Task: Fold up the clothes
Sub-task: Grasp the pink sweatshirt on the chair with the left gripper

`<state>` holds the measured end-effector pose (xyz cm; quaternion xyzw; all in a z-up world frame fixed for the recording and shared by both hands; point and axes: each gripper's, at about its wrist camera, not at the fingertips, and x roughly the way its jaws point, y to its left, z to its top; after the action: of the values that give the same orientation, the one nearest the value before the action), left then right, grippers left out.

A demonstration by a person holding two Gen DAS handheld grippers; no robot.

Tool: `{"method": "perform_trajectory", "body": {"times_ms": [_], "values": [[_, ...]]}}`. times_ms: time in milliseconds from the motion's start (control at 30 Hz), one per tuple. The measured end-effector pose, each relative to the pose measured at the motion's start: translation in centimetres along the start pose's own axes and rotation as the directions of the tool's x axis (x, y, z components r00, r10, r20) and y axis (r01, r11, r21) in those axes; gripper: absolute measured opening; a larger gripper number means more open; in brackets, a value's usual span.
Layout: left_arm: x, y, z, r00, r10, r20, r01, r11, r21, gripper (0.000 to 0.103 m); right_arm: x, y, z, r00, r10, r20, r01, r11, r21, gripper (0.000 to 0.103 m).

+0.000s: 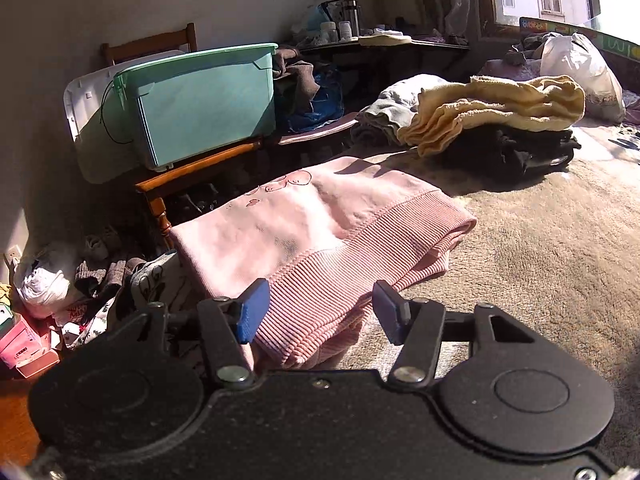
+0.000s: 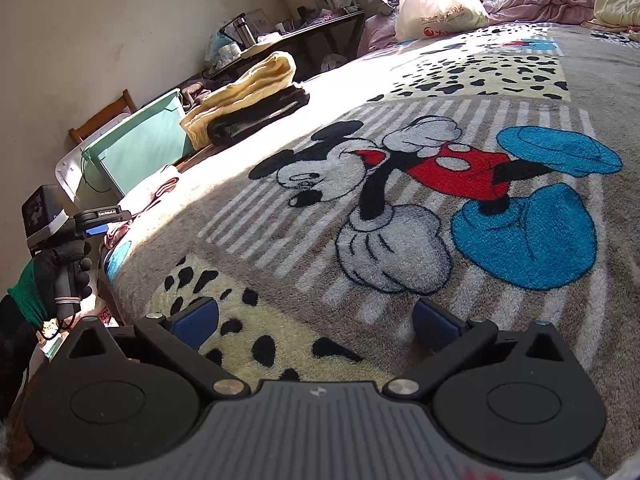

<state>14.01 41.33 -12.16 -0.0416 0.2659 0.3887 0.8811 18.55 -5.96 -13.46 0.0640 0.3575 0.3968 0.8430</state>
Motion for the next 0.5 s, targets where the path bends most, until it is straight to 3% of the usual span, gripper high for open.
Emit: {"method": "perform_trajectory", "body": {"times_ms": [133,267,400,500], "values": [[1.2,-0.7,0.9,0.998,0.035,-0.056,-0.032,0.998,0.052,0.053,0.2,1.1,-0.8,0.999,-0.041,0.008,0.041,0.995,-0.095,0.103],[1.3,-0.2,2.1,0.995,0.023,-0.093,-0.022,1.0,0.012,0.01,0.3,1.6,-1.4,0.997,-0.065,0.038,0.07,0.986,-0.148,0.103],[-0.9,0.9,3.7,0.995,-0.063,-0.073,0.056,0.994,-0.091,0.006,-0.1,0.9,-0.9,0.998,-0.038,0.041,0.042,0.994,-0.104,0.103],[-3.5,0.8,5.2,0.989,-0.147,-0.026,0.143,0.981,-0.131,0.006,-0.9,-0.5,-0.1,0.999,0.009,0.046,-0.01,1.0,0.019,0.102]]}}
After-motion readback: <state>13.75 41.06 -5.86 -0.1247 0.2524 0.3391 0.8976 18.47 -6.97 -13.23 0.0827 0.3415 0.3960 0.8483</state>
